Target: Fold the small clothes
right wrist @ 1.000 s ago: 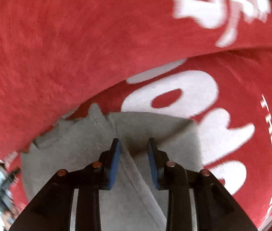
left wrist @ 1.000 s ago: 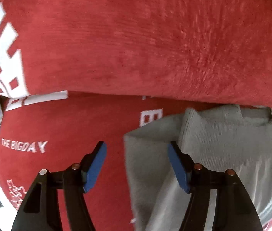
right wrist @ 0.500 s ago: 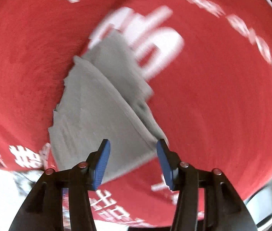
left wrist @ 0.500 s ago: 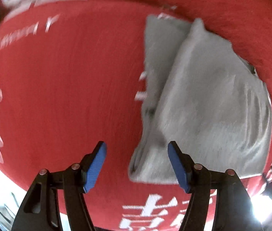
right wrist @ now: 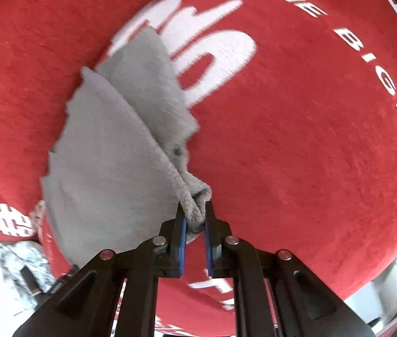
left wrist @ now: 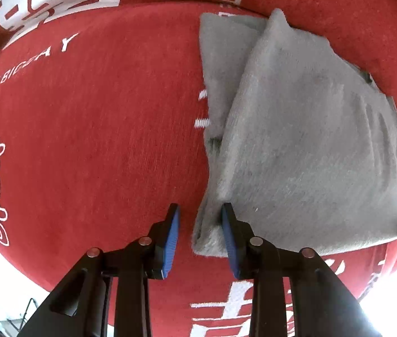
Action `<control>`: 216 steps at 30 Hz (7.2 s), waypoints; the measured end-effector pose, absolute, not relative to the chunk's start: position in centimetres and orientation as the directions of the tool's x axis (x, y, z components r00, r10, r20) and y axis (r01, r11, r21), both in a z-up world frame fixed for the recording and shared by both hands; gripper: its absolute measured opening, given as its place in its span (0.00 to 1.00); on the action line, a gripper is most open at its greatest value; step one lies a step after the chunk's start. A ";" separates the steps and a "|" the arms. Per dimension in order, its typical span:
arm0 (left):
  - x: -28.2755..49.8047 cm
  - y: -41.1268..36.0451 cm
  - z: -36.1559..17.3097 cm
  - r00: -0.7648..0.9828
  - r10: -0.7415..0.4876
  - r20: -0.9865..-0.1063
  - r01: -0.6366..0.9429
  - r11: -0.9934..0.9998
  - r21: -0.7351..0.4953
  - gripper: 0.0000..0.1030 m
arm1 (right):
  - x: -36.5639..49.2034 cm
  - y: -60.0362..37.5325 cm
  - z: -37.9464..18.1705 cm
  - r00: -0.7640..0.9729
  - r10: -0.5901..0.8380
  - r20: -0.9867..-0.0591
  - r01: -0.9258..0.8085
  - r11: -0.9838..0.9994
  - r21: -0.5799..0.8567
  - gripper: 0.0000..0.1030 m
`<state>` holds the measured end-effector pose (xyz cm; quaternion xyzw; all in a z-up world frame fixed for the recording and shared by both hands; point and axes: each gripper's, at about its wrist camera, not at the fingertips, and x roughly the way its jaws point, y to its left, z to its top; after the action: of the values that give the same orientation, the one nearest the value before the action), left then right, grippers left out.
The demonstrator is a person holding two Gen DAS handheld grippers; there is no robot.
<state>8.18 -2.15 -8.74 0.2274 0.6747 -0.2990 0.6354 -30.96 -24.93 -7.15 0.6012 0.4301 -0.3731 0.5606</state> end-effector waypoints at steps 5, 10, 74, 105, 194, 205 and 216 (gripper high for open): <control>8.0 -1.2 -8.3 -0.089 -0.069 -0.994 0.700 0.705 -0.112 0.33 | -32.8 -24.3 -7.1 0.371 0.099 -0.923 0.929 -0.031 0.370 0.14; 7.7 -2.1 -5.7 -0.055 -0.071 -0.996 0.739 0.668 -0.088 0.33 | -34.1 -24.5 -4.7 0.327 0.053 -0.943 0.945 -0.035 0.326 0.14; 11.1 -4.7 -6.0 -0.121 -0.070 -0.990 0.830 0.540 -0.139 0.88 | -16.5 -14.3 -5.7 0.516 0.204 -0.832 0.837 0.087 0.540 0.76; 19.1 4.2 -7.6 -0.173 -0.038 -0.984 0.747 0.646 -0.157 1.00 | -11.8 -9.8 -8.1 0.592 0.317 -0.741 0.770 0.048 0.636 0.86; -7.2 -25.0 4.4 -0.316 -0.385 -0.867 0.892 0.192 -0.410 0.16 | -22.2 -26.1 -5.3 0.678 0.184 -0.712 0.707 0.102 0.700 0.10; -12.3 -26.1 0.8 -0.314 -0.289 -0.904 0.916 0.156 -0.368 0.47 | -27.8 -27.9 -8.9 0.747 0.165 -0.644 0.661 -0.081 0.746 0.18; -9.8 -23.6 6.8 -0.262 -0.448 -0.855 0.927 0.131 -0.352 0.57 | -33.0 -32.5 -9.2 0.877 -0.010 -0.481 0.457 -0.294 0.839 0.67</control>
<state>-9.78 -23.61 6.80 0.2379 0.5029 -0.6147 0.5591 -32.98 -32.48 -9.16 0.7785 0.1438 -0.2026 0.5764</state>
